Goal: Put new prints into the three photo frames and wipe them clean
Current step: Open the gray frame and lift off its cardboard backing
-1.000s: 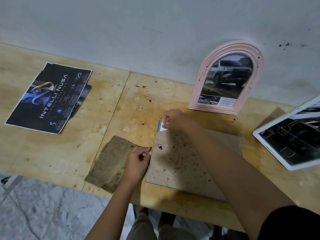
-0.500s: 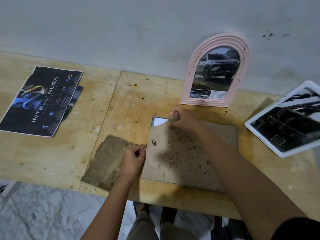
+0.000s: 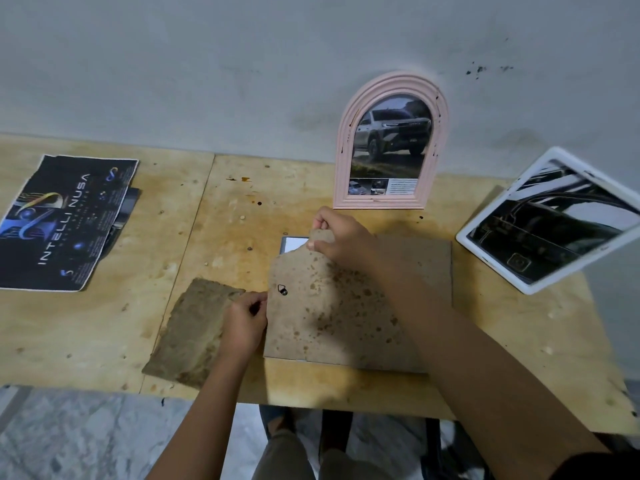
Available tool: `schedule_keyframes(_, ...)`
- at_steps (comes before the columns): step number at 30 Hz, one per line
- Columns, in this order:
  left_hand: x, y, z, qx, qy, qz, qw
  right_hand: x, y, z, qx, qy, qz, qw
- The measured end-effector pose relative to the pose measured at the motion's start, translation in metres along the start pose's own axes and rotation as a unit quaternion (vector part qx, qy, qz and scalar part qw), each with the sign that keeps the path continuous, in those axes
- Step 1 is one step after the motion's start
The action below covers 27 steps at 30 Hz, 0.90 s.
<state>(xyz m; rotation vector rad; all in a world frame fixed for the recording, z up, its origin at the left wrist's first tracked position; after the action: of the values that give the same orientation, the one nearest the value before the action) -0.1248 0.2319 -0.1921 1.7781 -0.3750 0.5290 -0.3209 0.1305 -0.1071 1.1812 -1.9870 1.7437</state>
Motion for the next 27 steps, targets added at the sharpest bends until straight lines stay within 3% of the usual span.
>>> schedule_keyframes(4,-0.003,0.004,0.001,-0.025,-0.013,0.019,0.999,-0.004,0.019,0.001,-0.03,0.022,-0.019,0.999)
schedule_keyframes(12,-0.004,0.008,-0.002,-0.031,0.011,0.039,0.999,0.021,0.082,-0.01,-0.146,-0.093,-0.182,0.968)
schedule_keyframes(19,-0.003,0.012,-0.004,-0.049,-0.004,0.027,0.998,0.016,0.102,-0.02,-0.156,-0.094,-0.033,0.983)
schedule_keyframes(27,0.0,0.005,0.0,0.022,-0.025,-0.035,0.999,0.035,0.094,-0.01,-0.166,-0.078,-0.049,0.982)
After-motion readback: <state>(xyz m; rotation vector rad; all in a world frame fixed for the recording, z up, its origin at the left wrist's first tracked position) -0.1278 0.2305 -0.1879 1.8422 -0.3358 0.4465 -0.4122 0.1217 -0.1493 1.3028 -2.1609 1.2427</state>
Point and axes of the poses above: each hand's wrist, its own z-axis towards the middle knuckle, its own x-axis out of the back of the hand, y = z × x, the point moved 5 cm from there along z, towards the middle knuckle, and after that the axes turned 3 degrees about -z, right-handed, at the moved point
